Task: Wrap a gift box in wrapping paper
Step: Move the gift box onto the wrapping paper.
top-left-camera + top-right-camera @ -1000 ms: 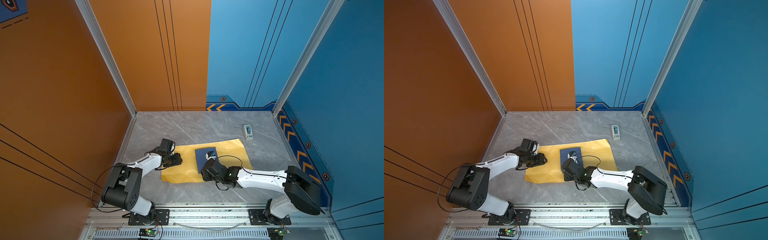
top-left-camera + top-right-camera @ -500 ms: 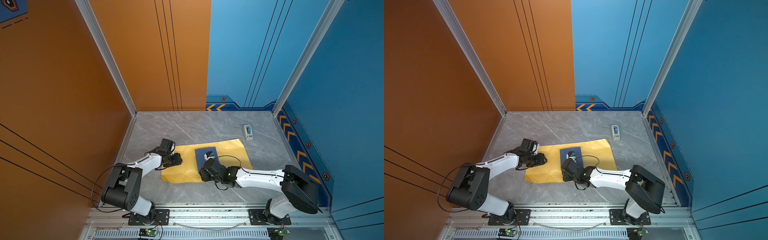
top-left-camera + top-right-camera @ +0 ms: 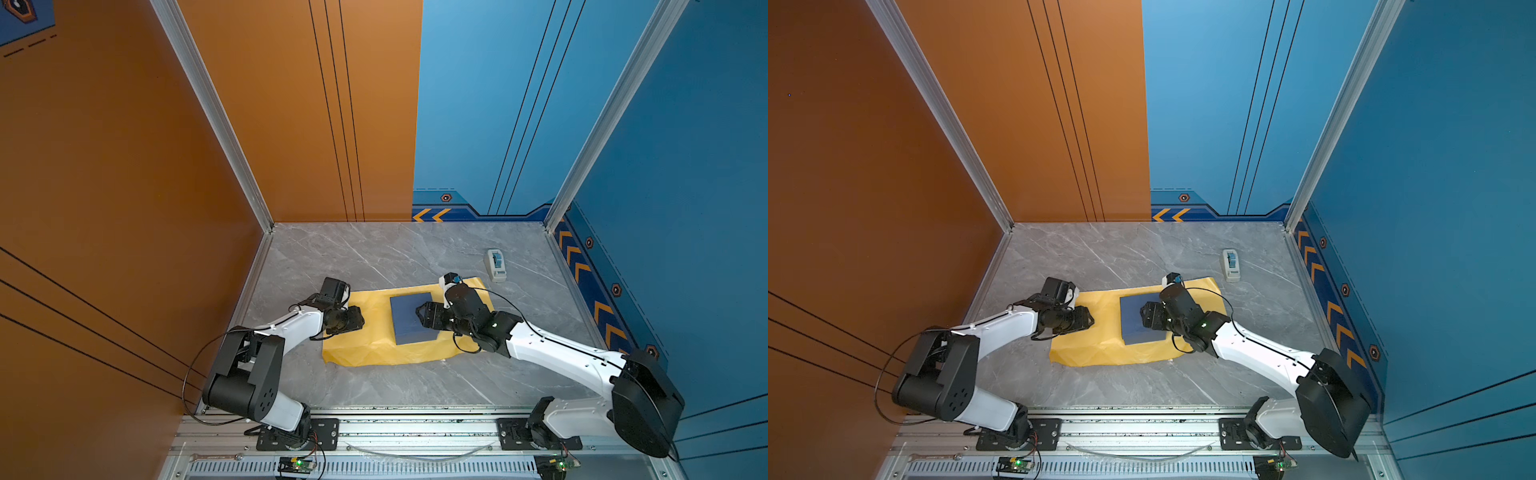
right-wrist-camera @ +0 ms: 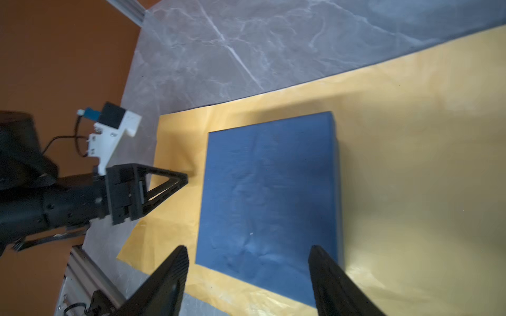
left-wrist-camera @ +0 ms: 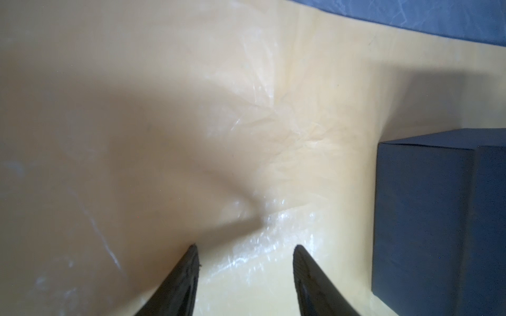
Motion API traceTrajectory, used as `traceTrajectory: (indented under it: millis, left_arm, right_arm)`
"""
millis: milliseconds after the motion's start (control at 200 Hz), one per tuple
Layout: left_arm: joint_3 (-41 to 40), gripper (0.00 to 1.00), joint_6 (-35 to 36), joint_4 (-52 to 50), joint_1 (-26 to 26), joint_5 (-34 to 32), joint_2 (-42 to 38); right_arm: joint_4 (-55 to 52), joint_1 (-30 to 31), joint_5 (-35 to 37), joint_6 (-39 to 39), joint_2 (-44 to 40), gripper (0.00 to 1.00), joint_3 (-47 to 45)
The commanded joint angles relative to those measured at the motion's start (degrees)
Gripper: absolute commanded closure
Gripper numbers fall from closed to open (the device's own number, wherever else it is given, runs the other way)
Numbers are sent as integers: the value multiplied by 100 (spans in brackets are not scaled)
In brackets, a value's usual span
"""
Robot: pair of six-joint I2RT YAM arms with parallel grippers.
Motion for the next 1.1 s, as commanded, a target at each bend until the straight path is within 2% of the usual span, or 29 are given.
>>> traceTrajectory:
  millis: [0,230,796,966,1071,1091]
  left_arm:
    - [-104,43,68,-328,-42,-184,-62]
    - [-102,43,76,-338,-42,-194,-80]
    - [-103,43,85,-323,-46,-194,-83]
    - [-103,43,93,-317,-51,-192,-86]
    - [-102,43,89,-305,-51,-185,-84]
    - [-102,43,86,-303,-51,-187,-84]
  right_arm:
    - [-534,-97,-477,149,257,27,119]
    - [-447,-48,-466,262,645,29,191]
    - [-241,-26,-379,175,836,33,230]
    - [-629,-76,-126,-112,615,27,429]
    - [-649,-281,-423,-205,635,24,497]
    - [-634,-465,-466,-218,652,23,503]
